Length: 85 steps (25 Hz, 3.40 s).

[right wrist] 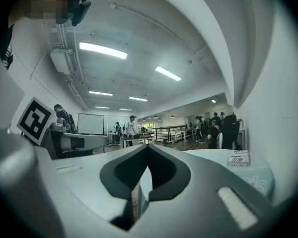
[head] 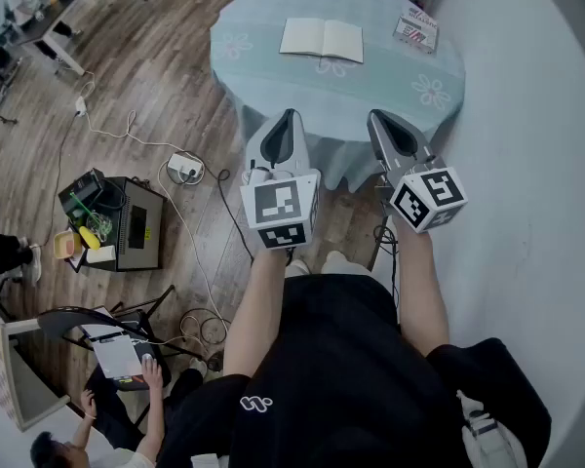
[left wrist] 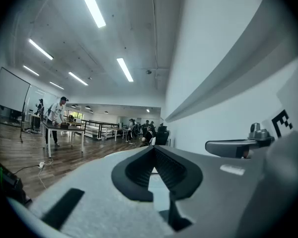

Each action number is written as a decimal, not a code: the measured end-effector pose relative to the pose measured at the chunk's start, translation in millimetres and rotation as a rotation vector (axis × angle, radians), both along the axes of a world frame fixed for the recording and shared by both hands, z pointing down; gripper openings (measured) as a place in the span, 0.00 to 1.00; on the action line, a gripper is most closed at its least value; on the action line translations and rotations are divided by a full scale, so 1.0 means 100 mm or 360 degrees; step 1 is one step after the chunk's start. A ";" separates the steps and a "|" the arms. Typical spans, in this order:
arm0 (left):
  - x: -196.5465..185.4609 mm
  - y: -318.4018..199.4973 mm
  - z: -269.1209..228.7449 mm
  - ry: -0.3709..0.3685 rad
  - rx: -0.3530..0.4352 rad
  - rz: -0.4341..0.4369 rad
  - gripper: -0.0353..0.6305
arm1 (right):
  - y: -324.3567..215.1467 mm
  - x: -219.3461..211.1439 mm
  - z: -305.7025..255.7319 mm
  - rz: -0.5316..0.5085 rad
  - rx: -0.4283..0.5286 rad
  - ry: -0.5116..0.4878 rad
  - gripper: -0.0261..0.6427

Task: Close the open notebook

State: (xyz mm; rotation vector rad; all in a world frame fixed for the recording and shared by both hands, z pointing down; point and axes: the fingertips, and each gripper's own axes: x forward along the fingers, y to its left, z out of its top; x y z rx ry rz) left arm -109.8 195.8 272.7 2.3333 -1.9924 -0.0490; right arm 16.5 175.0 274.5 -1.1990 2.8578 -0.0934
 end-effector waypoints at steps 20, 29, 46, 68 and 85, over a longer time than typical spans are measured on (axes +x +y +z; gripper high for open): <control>0.11 -0.22 0.25 0.0050 -0.0101 0.0120 0.06 | -0.15 0.21 0.10 0.0106 -0.0027 -0.0108 0.06; 0.04 -0.64 0.41 0.0033 -0.0132 0.0116 0.06 | -0.62 0.18 0.25 0.0123 -0.0068 -0.0145 0.06; -0.11 -3.18 1.12 -0.0078 -0.0368 0.0081 0.06 | -3.17 -0.04 1.05 0.0147 -0.0098 0.0394 0.06; 0.53 -4.50 2.25 -0.0811 -0.0789 0.0392 0.06 | -4.42 0.48 1.57 0.0276 -0.0330 0.0187 0.06; 0.96 -4.71 3.27 -0.2013 -0.0907 0.0938 0.28 | -4.50 0.95 1.99 0.0476 -0.0510 0.0045 0.06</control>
